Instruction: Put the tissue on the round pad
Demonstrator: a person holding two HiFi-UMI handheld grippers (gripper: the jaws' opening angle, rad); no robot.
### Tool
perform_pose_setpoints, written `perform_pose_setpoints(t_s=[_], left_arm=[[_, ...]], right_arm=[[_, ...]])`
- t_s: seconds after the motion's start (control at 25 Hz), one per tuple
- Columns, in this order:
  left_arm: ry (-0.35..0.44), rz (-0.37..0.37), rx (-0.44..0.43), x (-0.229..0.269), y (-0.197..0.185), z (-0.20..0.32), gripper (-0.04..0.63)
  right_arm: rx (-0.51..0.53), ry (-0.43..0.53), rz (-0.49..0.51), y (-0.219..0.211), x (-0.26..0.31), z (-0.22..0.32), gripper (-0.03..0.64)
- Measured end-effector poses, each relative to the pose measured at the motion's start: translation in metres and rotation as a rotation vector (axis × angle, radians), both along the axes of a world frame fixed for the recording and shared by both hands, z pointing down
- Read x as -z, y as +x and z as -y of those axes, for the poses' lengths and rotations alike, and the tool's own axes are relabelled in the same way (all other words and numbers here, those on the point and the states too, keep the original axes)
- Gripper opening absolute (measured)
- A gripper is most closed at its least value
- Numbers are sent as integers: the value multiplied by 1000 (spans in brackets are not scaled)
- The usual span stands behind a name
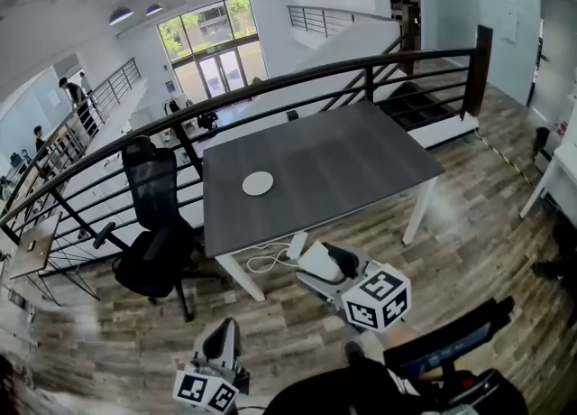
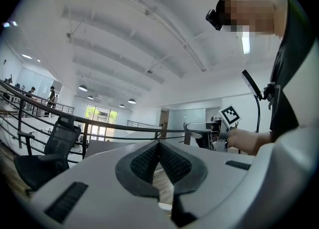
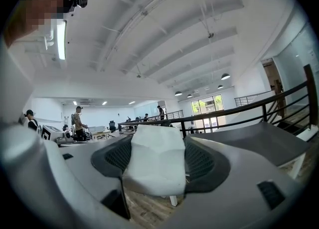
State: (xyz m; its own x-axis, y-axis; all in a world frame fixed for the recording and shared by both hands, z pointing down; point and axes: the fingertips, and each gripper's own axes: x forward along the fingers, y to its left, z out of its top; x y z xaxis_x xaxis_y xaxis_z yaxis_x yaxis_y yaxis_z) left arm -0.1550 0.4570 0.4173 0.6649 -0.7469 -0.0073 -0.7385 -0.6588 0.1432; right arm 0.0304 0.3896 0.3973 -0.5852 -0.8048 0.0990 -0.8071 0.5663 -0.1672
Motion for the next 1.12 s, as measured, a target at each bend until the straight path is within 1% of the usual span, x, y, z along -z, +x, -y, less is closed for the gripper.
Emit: perform_pose_setpoints(t_s=[0.12,0.28,0.48,0.76,0.92,1.12], left_arm=[[7,25,10,2,19,23,3],[10,46,44,9,44,57,3],[22,49,48,9,71,75,3],[18,72,64,10,105,105,3],[21,64,77,8,129,124,3],[1,42,89,5,157,144,3]], right_arm=[[26,2,3,15,1,26,331],[50,6,19,38,0,65,331],[67,-2,36,59,-1,85,331],[88,2,29,90,-3,116,331],[106,0,32,111,-7,136,331],[127,6,43,136,-7,158,331]])
